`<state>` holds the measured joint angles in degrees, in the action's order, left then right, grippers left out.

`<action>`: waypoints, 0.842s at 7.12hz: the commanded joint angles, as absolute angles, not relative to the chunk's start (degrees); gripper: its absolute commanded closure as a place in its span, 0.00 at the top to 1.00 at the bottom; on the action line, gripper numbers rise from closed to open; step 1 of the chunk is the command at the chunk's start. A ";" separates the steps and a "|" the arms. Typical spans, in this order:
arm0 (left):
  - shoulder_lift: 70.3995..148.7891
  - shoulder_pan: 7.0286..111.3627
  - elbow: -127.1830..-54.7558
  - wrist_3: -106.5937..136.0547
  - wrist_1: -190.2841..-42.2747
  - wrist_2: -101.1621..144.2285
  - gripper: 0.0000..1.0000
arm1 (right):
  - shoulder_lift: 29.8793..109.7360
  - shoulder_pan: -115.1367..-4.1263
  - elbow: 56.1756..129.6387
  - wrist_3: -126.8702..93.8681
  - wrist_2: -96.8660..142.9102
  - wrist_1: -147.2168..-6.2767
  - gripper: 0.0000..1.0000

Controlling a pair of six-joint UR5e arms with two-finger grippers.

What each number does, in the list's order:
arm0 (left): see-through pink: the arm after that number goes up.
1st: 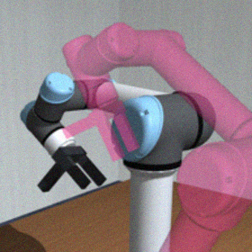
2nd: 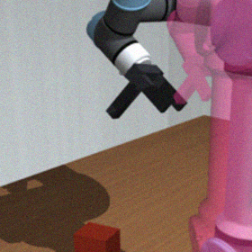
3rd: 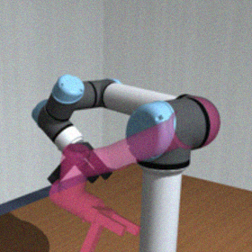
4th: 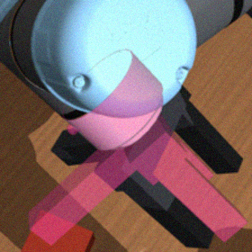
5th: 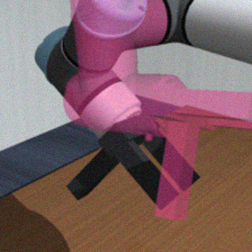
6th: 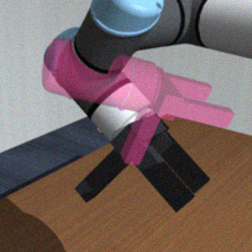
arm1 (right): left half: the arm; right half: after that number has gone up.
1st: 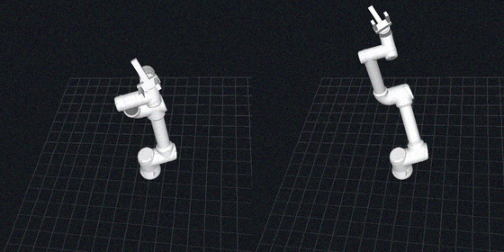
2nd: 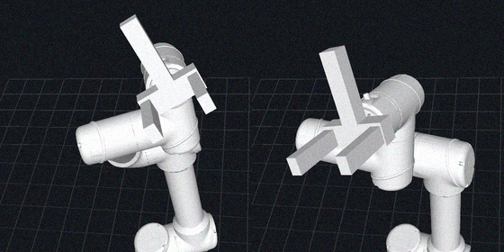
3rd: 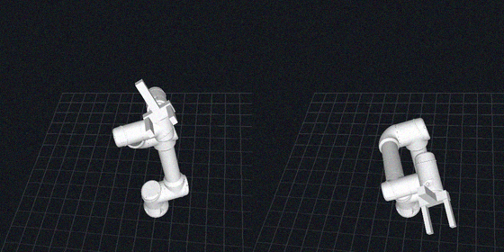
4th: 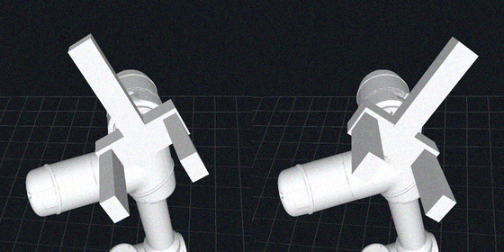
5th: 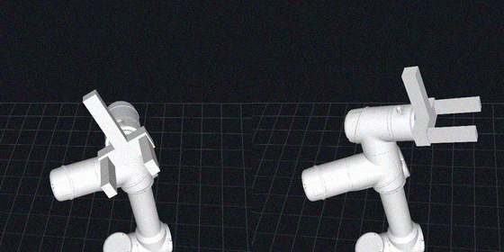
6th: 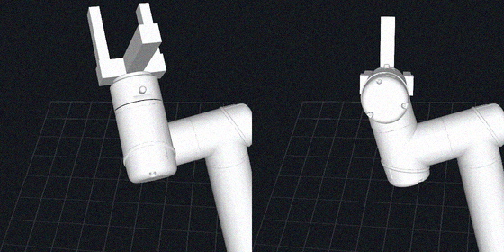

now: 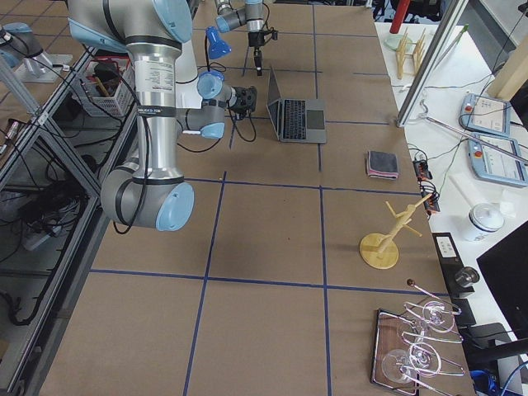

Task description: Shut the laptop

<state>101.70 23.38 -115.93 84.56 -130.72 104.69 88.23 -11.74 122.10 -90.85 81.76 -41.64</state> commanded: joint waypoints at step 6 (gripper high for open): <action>101.86 23.82 -116.72 87.80 -130.52 104.50 0.00 | 83.94 -13.44 120.94 -91.93 78.66 -45.86 0.01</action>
